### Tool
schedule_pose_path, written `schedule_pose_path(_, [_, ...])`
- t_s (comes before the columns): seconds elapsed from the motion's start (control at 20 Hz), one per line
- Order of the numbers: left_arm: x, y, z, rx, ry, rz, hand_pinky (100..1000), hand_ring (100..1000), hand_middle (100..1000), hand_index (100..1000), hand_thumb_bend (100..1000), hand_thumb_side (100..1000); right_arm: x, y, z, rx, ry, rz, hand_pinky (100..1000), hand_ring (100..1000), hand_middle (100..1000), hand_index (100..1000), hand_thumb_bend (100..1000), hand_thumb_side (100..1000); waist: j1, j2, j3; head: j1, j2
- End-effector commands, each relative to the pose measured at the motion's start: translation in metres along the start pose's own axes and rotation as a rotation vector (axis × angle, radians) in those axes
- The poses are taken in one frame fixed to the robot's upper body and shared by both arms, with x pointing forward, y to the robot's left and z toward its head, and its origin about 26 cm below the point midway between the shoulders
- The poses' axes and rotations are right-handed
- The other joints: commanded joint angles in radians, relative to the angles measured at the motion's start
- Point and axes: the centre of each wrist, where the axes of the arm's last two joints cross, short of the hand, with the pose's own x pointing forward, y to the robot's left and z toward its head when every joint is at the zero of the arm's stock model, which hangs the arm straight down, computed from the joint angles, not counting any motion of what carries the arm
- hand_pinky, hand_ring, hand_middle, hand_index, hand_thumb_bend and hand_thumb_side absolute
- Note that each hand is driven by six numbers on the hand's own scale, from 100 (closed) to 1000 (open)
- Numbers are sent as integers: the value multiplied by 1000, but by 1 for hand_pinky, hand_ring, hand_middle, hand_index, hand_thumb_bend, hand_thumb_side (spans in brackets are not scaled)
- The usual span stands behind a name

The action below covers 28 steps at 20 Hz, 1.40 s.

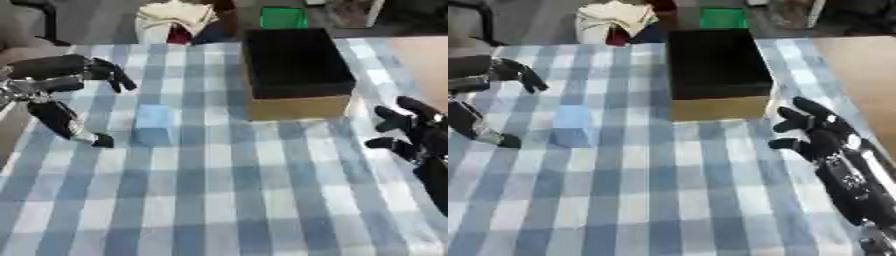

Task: Pick up objects on the table and place them in the box.

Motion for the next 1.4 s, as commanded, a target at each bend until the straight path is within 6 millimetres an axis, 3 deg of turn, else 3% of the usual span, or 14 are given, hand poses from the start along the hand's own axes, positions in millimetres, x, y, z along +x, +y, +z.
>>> schedule_pose_path(0.05, [-3,10,2,8,22,-30,815,709,748,880,641,516,8,-2,-2,13,-22,14,739,1000,680,947,100,630,0,-16,-2,-4,-16])
schedule_pose_path(1.4, [-36,-28,-45,3,97,-52,780,686,726,859,612,445,8,1,-6,26,-30,-2,740,1000,680,947,100,636,-4,-11,-21,-2,-37])
